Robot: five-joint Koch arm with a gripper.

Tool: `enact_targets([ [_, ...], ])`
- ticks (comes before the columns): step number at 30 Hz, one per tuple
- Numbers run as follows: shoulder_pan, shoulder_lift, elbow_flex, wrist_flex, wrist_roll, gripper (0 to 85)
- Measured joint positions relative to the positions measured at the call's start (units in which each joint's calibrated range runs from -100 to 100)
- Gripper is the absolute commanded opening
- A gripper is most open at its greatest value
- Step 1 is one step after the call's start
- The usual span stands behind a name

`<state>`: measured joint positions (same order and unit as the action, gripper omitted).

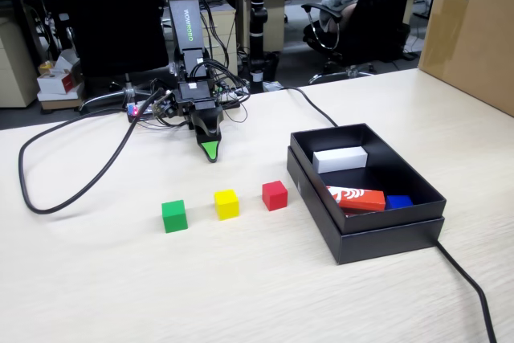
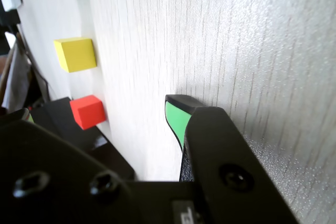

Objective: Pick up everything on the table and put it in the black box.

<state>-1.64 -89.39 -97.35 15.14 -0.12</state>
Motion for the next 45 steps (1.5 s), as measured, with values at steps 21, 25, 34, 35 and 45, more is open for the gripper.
enact_targets([
  [21, 1.7, 0.0, 0.2, 0.0, 0.2, 47.1],
  [25, 0.2, -0.1, 1.6, -0.9, 0.1, 47.2],
  [34, -2.5, -7.6, 18.9, -23.9, 0.1, 47.1],
  [35, -2.7, -7.6, 21.3, -26.2, 0.3, 46.9],
  [45, -4.1, 0.3, 47.9, -50.9, 0.5, 43.4],
])
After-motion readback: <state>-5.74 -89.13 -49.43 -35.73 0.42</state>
